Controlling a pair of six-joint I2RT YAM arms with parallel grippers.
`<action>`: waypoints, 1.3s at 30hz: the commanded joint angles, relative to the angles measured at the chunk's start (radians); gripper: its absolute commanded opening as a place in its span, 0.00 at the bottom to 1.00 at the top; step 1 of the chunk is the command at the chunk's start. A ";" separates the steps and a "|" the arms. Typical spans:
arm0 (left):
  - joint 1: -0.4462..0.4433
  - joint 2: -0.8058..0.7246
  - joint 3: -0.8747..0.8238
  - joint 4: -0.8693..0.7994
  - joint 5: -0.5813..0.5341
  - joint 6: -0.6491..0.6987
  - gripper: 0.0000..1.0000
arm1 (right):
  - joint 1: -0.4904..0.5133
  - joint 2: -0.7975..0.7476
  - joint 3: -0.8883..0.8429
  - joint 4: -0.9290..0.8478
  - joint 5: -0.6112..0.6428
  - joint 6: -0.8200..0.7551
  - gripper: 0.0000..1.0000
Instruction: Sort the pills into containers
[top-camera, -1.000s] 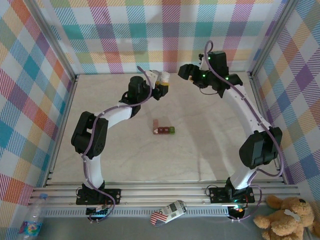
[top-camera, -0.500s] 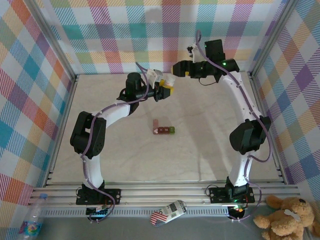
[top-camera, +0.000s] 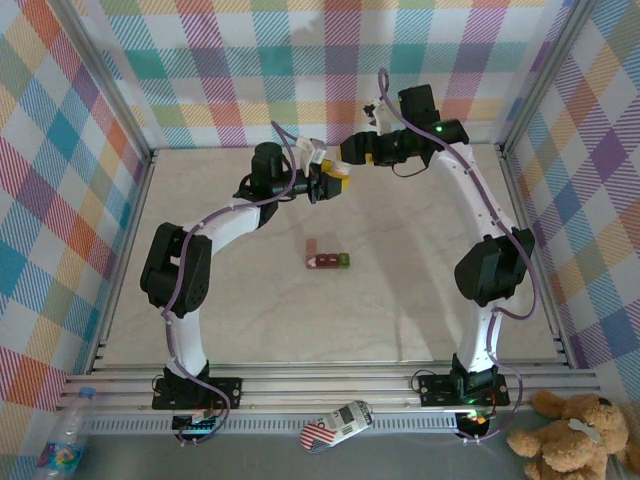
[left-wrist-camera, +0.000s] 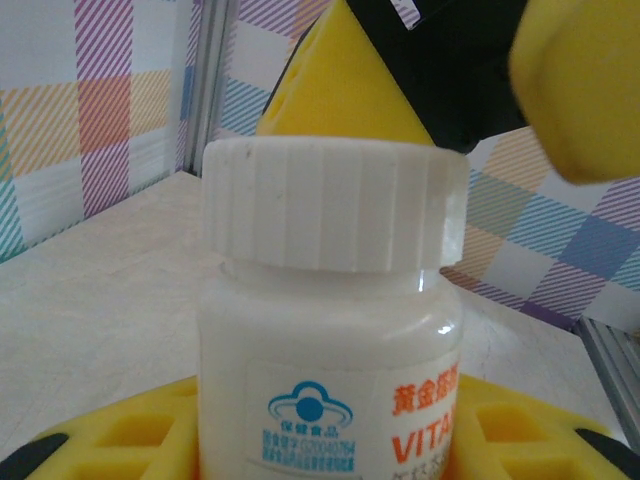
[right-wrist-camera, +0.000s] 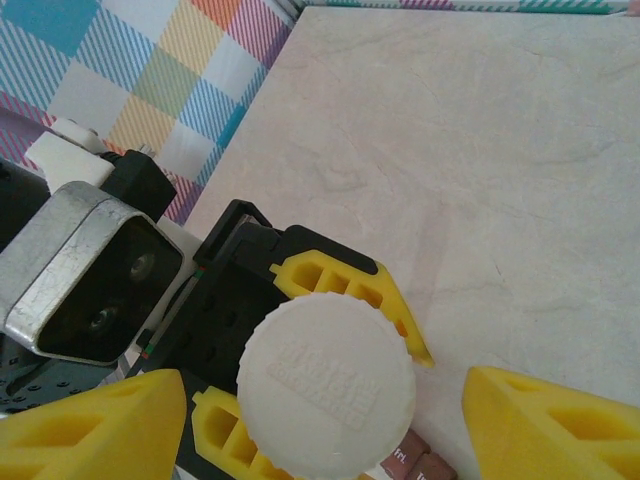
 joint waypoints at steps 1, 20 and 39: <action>0.005 -0.001 0.028 0.016 0.029 -0.013 0.00 | 0.005 0.016 0.022 0.002 -0.036 -0.017 0.72; 0.003 0.001 0.034 0.014 0.024 -0.016 0.00 | 0.013 0.023 -0.011 0.017 -0.022 0.025 0.46; -0.103 -0.037 -0.062 0.102 -0.419 0.058 0.00 | 0.179 -0.127 -0.440 0.420 0.515 0.568 0.37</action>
